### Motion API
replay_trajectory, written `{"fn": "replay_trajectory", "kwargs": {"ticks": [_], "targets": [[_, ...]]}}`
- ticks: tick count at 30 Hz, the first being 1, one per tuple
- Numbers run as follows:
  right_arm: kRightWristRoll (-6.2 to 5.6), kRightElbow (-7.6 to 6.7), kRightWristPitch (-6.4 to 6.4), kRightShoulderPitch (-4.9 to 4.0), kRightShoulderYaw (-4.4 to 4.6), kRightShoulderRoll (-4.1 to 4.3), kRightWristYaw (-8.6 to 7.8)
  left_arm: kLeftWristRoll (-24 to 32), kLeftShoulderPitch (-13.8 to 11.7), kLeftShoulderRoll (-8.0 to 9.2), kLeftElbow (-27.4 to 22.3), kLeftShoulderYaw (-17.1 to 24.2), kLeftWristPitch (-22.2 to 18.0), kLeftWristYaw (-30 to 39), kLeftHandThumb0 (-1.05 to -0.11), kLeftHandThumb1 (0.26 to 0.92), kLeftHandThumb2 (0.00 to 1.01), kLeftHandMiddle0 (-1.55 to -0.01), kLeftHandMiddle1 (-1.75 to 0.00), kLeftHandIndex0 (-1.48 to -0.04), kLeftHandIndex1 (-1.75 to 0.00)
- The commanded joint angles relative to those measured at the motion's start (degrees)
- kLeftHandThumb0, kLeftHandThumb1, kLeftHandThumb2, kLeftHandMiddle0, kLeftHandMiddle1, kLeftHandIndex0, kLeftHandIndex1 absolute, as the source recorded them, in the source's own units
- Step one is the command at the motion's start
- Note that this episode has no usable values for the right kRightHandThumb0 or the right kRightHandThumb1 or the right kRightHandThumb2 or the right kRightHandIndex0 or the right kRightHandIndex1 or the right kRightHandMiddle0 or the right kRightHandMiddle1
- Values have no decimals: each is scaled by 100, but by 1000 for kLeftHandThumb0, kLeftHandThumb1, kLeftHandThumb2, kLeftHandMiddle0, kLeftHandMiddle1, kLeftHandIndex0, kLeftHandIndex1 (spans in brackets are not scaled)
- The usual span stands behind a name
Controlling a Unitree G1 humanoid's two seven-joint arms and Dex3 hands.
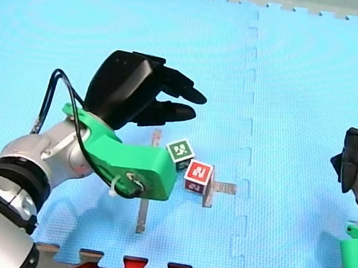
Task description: Stack cube left
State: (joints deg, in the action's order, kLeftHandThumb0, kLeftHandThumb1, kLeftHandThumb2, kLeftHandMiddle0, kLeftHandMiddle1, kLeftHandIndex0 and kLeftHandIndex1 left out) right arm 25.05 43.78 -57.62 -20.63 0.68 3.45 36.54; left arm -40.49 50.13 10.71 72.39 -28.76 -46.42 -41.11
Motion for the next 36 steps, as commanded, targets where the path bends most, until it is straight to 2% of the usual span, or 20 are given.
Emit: {"fn": "replay_trajectory", "kwargs": {"ticks": [1, 7, 13, 14, 15, 16, 17, 18, 21, 24, 29, 31, 33, 36], "targets": [[-35, 34, 19, -31, -23, 39, 13, 11, 16, 39, -44, 20, -48, -12, -445, 799, 0, -872, -1746, -1295, -8], [-33, 95, -10, -64, -16, 67, 15, 39, -53, 33, -98, 37, -190, 31, -448, 794, 0, -870, -1746, -1297, -8], [-19, 89, -17, -68, -5, 67, 30, 243, -86, 52, -82, 143, -280, 602, -450, 791, 0, -871, -1746, -1299, -7], [-18, 83, -14, -67, -4, 67, 30, 294, -81, 67, -73, 165, -283, 796, -465, 793, 1, -871, -1746, -1209, -3], [-17, 77, -12, -66, -3, 67, 29, 322, -77, 83, -70, 177, -278, 942, -523, 774, 0, -871, -1746, -1077, -1], [-20, 69, -9, -65, -3, 67, 25, 299, -62, 111, -78, 153, -226, 1043, -550, 763, 0, -871, -1746, -1026, -1], [-22, 62, -5, -64, -2, 67, 21, 270, -52, 132, -92, 132, -172, 1102, -653, 749, 2, -870, -1746, -968, -6], [-23, 55, -2, -62, -1, 65, 19, 240, -45, 145, -108, 114, -105, 1147, -701, 745, 3, -870, -1746, -948, -7], [-23, 30, 10, -61, 2, 59, 16, 270, -30, 133, -134, 124, 140, 1451, -787, 739, 1, -873, -1746, -894, -2], [-38, -4, 11, -68, 4, 55, -6, 358, -54, 73, -54, 163, 392, 1830, -804, 733, 0, -892, -1746, -832, -2], [-85, -83, -17, -33, 0, 55, -73, 394, -130, -15, 191, 206, 799, 2005, -802, 728, 0, -928, -1746, -872, -22], [-91, -117, -20, -12, -4, 59, -86, 522, -137, -29, 236, 299, 947, 2296, -807, 726, 0, -945, -1746, -831, -5], [-85, -148, -24, 8, -9, 66, -90, 573, -152, -17, 272, 324, 1076, 2512, -824, 728, 1, -958, -1746, -716, -1], [-91, -193, -32, 36, -22, 77, -109, 514, -200, 9, 282, 277, 1153, 2526, -840, 730, 2, -946, -1746, -685, -10]]}}
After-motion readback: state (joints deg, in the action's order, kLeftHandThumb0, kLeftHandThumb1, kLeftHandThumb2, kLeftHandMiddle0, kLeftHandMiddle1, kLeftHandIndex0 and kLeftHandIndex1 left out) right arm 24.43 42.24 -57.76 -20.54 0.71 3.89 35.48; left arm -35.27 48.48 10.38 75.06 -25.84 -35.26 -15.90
